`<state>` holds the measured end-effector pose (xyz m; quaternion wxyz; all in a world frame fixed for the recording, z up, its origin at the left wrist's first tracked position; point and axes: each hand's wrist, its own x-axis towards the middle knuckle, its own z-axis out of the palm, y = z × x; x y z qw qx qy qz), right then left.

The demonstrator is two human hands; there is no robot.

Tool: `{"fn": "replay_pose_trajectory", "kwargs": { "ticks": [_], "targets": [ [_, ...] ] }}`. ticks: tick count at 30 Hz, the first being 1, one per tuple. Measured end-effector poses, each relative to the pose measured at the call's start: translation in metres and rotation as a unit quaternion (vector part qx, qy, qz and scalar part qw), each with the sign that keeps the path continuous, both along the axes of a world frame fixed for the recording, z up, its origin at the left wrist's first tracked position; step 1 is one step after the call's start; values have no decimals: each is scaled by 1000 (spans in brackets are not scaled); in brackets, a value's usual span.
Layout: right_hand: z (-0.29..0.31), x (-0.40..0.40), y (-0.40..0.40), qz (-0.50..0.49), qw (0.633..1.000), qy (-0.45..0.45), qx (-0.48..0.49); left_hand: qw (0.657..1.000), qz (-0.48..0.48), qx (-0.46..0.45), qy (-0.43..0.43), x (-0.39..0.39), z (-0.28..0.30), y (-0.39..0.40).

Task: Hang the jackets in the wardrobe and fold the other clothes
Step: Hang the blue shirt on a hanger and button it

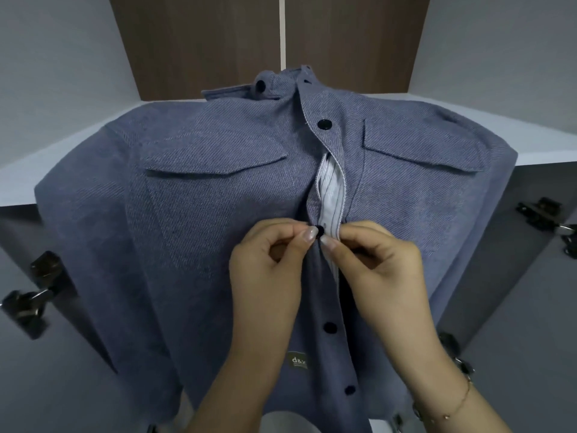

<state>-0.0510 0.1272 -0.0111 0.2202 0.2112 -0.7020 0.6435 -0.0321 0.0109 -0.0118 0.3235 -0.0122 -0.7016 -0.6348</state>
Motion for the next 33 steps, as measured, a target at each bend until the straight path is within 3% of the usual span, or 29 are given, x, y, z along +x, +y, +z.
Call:
{"fn": "replay_pose_trajectory", "kwargs": {
  "ticks": [3, 9, 14, 20, 25, 33],
  "targets": [
    [2, 5, 2, 48, 999, -17, 15, 1000, 5, -19, 10, -1, 0, -1],
    [3, 1, 16, 157, 977, -135, -46, 1000, -15, -4, 17, -6, -4, -4],
    [2, -3, 11, 93, 990, -93, -51, 999, -45, 15, 8, -12, -6, -7],
    [-1, -4, 4, 18, 996, -62, -65, 977, -161, 131, -52, -15, -4, -13],
    [-1, 2, 2, 31, 996, -43, -76, 965, -178, 178, -79, -15, -4, -15],
    [-3, 1, -1, -55, 998, 38, -6, 970, -190, 118, -91, -11, 1, -17]
  ]
}}
